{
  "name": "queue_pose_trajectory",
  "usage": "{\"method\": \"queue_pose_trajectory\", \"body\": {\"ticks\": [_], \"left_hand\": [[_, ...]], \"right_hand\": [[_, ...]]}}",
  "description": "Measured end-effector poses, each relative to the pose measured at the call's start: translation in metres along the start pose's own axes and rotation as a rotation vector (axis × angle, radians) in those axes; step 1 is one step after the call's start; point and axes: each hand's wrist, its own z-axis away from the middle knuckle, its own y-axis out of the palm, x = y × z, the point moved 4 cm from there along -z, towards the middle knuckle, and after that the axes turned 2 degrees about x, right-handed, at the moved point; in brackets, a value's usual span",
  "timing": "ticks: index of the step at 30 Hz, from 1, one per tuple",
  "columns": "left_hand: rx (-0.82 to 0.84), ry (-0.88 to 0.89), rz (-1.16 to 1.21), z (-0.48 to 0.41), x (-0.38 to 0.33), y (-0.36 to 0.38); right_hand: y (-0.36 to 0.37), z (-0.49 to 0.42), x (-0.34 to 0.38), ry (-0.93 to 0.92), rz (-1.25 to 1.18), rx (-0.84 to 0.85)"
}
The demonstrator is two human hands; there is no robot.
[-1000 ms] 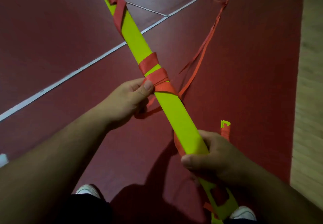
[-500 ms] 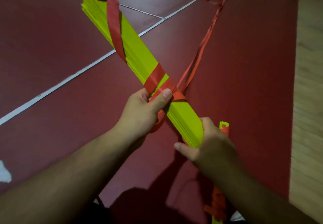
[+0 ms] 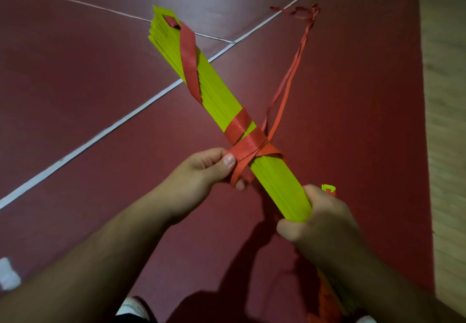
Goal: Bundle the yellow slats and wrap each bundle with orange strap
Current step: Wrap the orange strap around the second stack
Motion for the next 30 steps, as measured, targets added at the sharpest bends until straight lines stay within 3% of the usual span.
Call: {"method": "queue_pose_trajectory", "body": {"ticks": [3, 8, 13, 17, 20, 23, 25, 26, 28, 30], "left_hand": [[-0.007, -0.023, 0.041, 0.0, -0.001, 0.002], [-0.119, 0.02, -0.17, -0.001, -0.009, -0.01], [-0.109, -0.022, 0.066, -0.001, -0.006, 0.001], [-0.083, -0.045, 0.057, -0.001, -0.001, 0.002], [0.011, -0.074, 0.192, 0.002, 0.003, 0.008], [0.073, 0.012, 0.32, 0.003, -0.007, 0.017], [-0.04, 0.03, 0.314, 0.003, -0.014, 0.019], [-0.131, 0.024, 0.279, 0.003, -0.017, 0.018], [-0.308, 0.011, 0.195, 0.004, -0.02, 0.016], [-0.444, -0.01, 0.15, 0.004, -0.023, 0.018]], "right_hand": [[-0.001, 0.002, 0.004, 0.009, -0.016, 0.03], [0.002, 0.006, 0.011, 0.057, -0.19, 0.248], [0.017, 0.019, 0.019, 0.17, -0.684, 0.595], [0.03, 0.032, 0.023, 0.268, -1.048, 0.864], [0.029, 0.039, 0.03, 0.268, -1.27, 1.028], [0.024, 0.04, 0.034, 0.227, -1.396, 1.159], [0.026, 0.03, 0.029, 0.205, -1.252, 1.084], [0.026, 0.022, 0.025, 0.171, -1.078, 0.966], [0.023, 0.007, 0.014, 0.071, -0.685, 0.592], [0.016, 0.003, 0.012, -0.014, -0.462, 0.257]]}}
